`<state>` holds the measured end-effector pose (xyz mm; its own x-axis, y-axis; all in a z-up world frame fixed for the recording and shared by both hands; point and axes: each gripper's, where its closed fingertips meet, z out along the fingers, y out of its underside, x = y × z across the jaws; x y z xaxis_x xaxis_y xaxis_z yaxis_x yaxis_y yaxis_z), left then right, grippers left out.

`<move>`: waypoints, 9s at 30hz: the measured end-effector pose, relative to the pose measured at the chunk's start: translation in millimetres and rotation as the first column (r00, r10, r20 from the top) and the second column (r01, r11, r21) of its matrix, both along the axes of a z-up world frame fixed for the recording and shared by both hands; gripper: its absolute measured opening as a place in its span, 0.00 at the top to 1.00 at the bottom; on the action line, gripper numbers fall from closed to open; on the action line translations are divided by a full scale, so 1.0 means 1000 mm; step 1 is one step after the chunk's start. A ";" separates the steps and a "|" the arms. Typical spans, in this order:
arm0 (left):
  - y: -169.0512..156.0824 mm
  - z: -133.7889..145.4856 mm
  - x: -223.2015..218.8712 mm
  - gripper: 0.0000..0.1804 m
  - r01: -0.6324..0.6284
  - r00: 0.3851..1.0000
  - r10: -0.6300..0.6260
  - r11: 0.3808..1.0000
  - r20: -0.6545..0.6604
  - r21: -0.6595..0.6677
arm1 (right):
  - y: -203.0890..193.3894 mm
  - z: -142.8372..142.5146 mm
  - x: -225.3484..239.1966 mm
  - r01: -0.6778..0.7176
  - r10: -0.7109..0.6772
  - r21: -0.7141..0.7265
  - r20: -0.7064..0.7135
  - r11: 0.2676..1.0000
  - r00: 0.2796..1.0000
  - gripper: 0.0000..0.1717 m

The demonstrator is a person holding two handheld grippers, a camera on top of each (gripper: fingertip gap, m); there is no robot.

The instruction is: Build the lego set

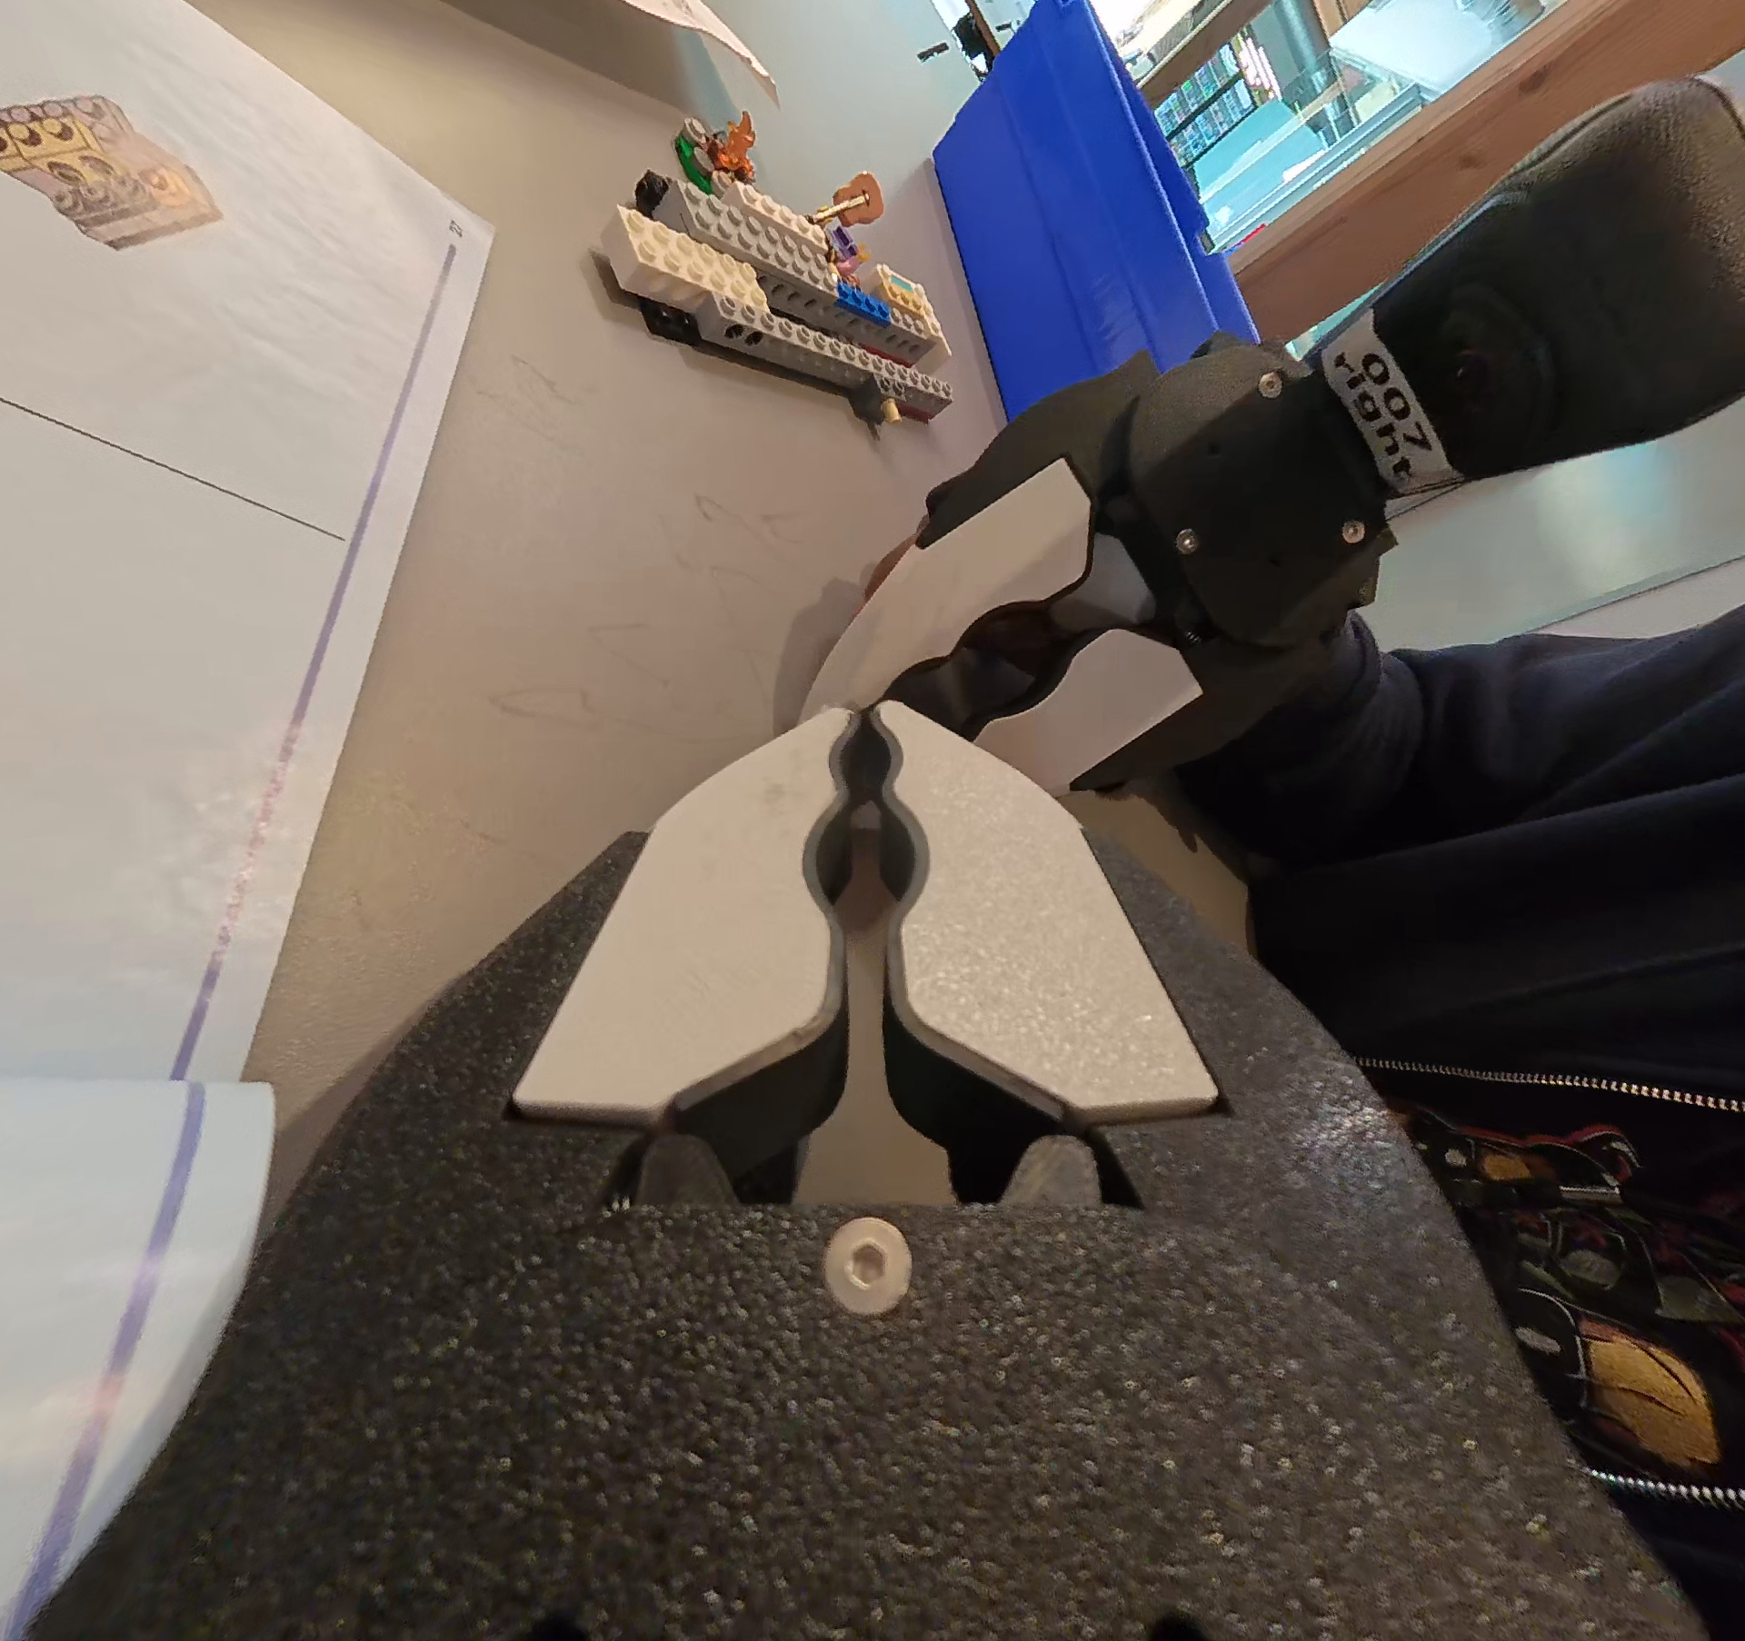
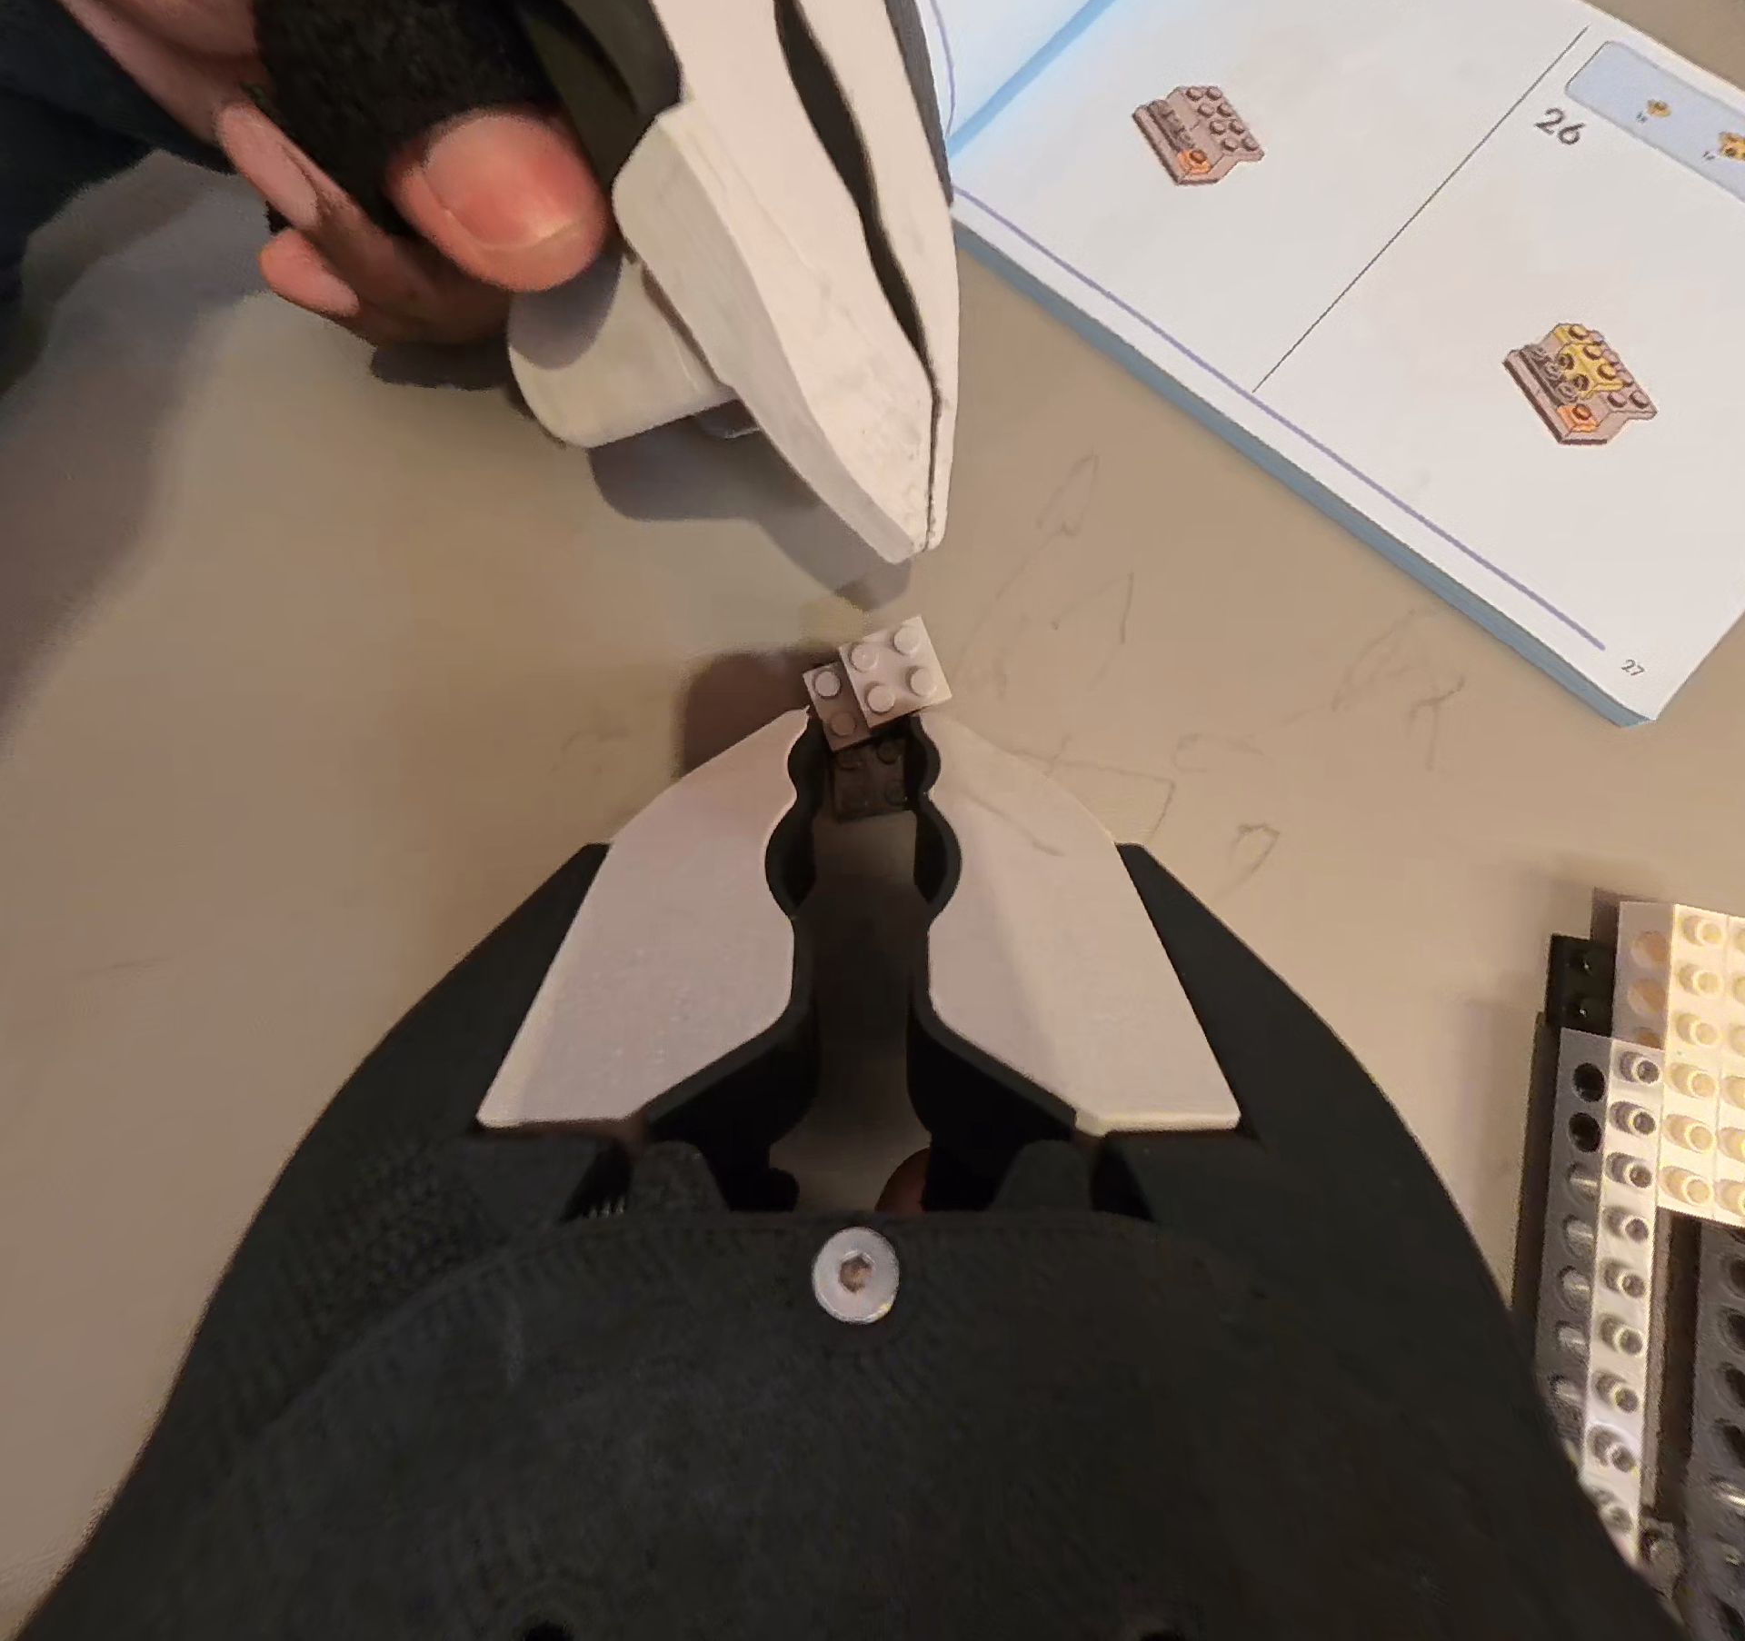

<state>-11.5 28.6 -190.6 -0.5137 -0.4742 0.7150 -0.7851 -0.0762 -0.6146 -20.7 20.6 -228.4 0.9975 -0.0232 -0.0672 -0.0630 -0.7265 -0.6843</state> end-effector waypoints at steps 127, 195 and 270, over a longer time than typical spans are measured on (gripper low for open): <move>-0.031 0.004 -0.043 0.95 0.228 0.730 -0.479 0.843 0.488 0.487 | -0.012 0.049 -0.037 -0.338 0.313 0.192 0.150 0.921 0.938 0.86; -0.036 0.054 -0.042 0.96 0.199 0.703 -0.278 0.961 0.654 0.195 | -0.013 0.102 -0.034 -0.199 0.348 0.564 -0.169 0.802 0.922 0.88; -0.036 0.088 -0.036 0.96 0.293 0.870 -0.113 0.901 0.479 -0.320 | -0.016 0.129 -0.024 -0.044 0.342 0.674 -0.316 0.738 0.885 0.90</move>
<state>-47.7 -7.2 -102.3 -0.8690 -0.0695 0.4899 -0.4625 -0.2378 -0.8541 -44.4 5.1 -99.7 0.8525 0.3630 -0.3761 -0.3409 -0.1593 -0.9265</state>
